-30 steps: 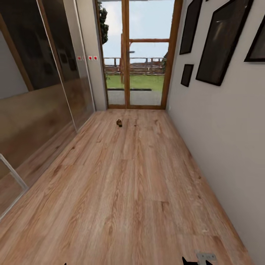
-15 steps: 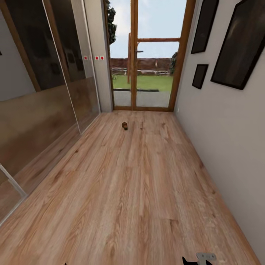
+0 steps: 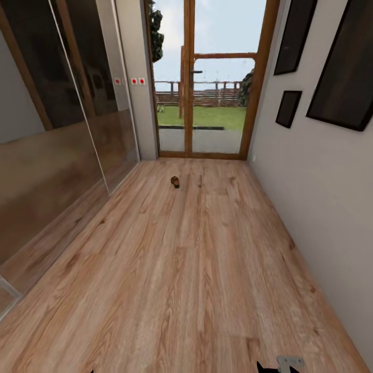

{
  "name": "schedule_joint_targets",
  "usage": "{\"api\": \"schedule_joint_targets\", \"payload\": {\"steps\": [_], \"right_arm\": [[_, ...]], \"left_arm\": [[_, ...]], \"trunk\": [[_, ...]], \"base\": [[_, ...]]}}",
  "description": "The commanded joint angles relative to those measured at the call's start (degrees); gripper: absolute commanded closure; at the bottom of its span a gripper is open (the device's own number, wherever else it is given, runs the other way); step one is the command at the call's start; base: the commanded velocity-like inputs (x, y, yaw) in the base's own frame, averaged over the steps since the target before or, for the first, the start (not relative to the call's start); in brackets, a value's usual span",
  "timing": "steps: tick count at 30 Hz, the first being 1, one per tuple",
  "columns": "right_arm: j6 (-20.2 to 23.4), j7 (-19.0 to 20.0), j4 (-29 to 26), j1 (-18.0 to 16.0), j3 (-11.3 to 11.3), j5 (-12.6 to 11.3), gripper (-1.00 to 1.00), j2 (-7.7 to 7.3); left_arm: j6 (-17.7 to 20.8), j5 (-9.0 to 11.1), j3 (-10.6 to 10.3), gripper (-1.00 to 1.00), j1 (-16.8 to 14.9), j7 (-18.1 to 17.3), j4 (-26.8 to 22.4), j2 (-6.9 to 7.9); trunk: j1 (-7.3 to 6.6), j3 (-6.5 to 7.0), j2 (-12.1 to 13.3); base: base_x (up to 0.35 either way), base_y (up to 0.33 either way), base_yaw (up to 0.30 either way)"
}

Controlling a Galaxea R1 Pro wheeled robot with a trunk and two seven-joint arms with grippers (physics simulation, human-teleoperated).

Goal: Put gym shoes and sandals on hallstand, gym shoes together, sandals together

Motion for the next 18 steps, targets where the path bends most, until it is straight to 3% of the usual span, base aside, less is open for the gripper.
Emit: {"api": "schedule_joint_targets", "payload": {"steps": [1, 18], "right_arm": [[-0.2, 0.3, 0.1, 0.0, 0.4, -0.6, -1.00, -0.02], [-0.2, 0.3, 0.1, 0.0, 0.4, -0.6, -1.00, -0.03]], "left_arm": [[0.1, 0.2, 0.4, -1.00, 0.0, -0.6, 0.1, -0.03], [0.1, 0.2, 0.4, -1.00, 0.0, -0.6, 0.1, -0.02]], "trunk": [[0.02, -0.05, 0.0], [0.02, -0.05, 0.0]], "base": [[0.339, 0.000, 0.000], [0.339, 0.000, 0.000]]}}
